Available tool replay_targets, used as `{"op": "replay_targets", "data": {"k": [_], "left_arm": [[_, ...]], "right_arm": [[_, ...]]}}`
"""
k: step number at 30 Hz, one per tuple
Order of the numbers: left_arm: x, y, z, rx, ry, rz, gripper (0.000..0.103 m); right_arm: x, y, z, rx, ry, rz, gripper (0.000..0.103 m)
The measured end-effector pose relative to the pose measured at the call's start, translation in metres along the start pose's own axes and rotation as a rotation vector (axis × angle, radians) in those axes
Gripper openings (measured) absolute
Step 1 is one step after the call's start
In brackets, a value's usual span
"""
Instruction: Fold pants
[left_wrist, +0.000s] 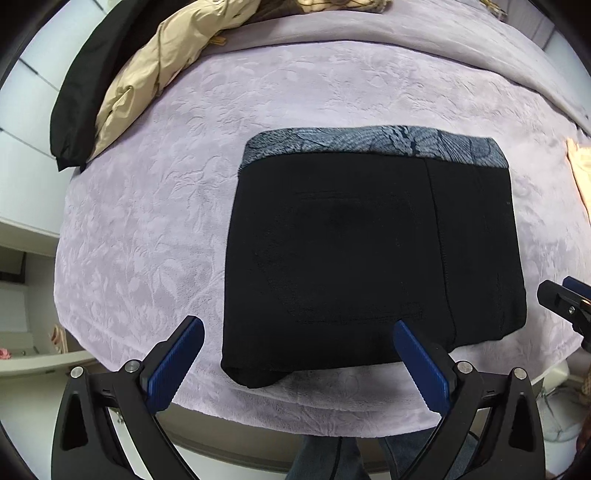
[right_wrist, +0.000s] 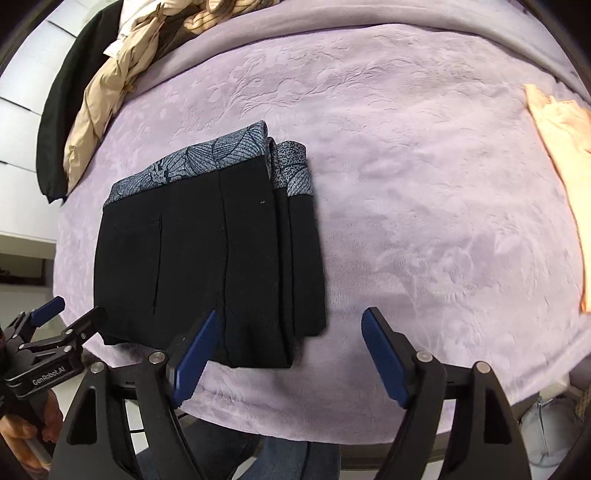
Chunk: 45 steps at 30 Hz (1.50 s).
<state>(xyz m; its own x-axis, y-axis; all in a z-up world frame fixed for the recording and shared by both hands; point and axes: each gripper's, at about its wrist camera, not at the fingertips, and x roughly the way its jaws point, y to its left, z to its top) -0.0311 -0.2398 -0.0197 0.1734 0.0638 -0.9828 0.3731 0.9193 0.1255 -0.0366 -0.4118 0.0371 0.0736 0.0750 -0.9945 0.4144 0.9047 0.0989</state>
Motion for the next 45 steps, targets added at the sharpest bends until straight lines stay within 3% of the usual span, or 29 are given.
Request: {"op": "replay_targets", "data": {"k": [1,5,15,21,33,45], "left_arm": [[0.001,0.0,-0.003,0.006,-0.004,-0.007,0.103],[0.003,0.004,-0.018,0.022,-0.017,-0.022,0.103],[-0.001,0.039,-0.052,-0.023,-0.023,-0.02,0.103],[-0.013,0.043,-0.057,-0.027,-0.066,-0.033,0.103],[-0.025,0.037,-0.06,0.003,-0.105,-0.053,0.103],[-0.032,0.028,-0.064,0.023,-0.127,-0.061,0.103]], "right_arm": [[-0.001,0.005,-0.003,-0.01,-0.012,-0.005,0.094],[0.0,0.027,-0.019,-0.053,-0.032,-0.061,0.095],[-0.001,0.071,-0.046,-0.027,-0.002,-0.017,0.095],[-0.008,0.088,-0.053,-0.063,-0.016,-0.059,0.095],[-0.02,0.085,-0.056,-0.081,-0.05,-0.145,0.095],[-0.03,0.078,-0.061,-0.076,-0.092,-0.163,0.095]]}}
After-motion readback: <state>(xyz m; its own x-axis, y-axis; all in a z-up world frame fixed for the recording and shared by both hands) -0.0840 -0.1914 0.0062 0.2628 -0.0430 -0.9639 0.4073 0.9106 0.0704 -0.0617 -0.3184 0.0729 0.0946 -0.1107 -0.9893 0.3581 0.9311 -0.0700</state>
